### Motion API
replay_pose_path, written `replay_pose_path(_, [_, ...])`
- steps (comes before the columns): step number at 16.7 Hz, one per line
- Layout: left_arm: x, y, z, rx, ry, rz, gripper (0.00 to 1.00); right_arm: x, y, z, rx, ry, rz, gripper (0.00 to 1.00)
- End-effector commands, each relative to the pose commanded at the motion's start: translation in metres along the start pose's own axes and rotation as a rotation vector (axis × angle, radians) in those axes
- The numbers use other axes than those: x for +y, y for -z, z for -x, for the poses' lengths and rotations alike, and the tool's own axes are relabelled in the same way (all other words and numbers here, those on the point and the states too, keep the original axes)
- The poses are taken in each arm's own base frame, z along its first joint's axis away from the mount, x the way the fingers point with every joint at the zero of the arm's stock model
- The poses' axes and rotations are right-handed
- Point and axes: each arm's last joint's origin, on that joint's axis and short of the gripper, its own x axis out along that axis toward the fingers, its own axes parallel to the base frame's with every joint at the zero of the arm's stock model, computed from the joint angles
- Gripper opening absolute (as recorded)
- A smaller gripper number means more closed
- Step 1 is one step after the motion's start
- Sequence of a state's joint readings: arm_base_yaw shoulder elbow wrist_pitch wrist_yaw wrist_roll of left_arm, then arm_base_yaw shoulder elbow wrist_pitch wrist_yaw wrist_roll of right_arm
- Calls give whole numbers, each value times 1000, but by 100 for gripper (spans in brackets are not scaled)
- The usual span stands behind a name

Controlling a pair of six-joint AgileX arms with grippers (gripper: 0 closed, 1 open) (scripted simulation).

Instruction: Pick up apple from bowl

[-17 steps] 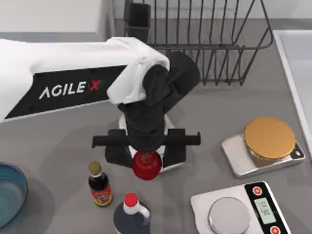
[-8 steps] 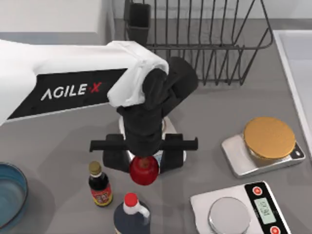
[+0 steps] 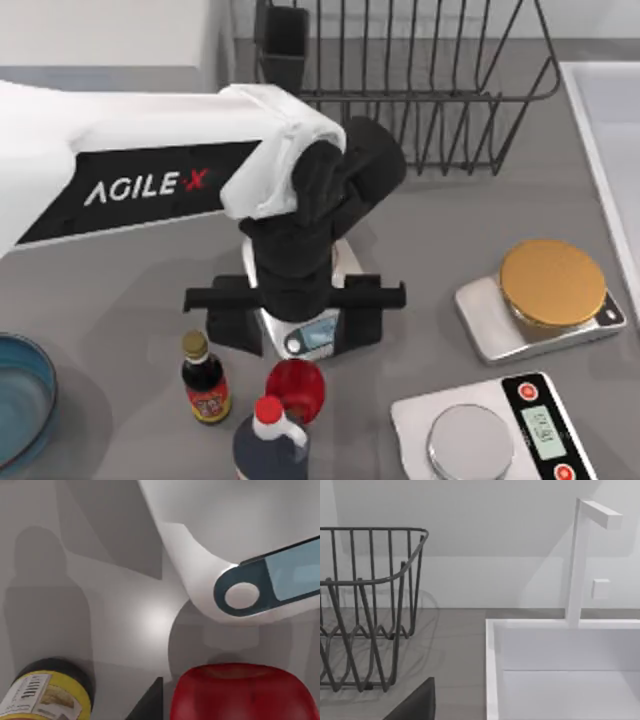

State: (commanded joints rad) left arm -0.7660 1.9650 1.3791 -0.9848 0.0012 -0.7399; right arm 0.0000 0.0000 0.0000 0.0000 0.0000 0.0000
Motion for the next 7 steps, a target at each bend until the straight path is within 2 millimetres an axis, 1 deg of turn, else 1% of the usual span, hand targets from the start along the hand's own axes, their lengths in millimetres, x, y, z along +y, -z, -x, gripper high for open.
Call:
replay_pose_path(1, [0,0,0,0,0,0,98,0,0,0,0,0,0,100])
replay_pose_path(2, [0,0,0,0,0,0,100,0,0,0,0,0,0,100])
replay_pose_path(7, [0,0,0,0,0,0,100,0,0,0,0,0,0,100])
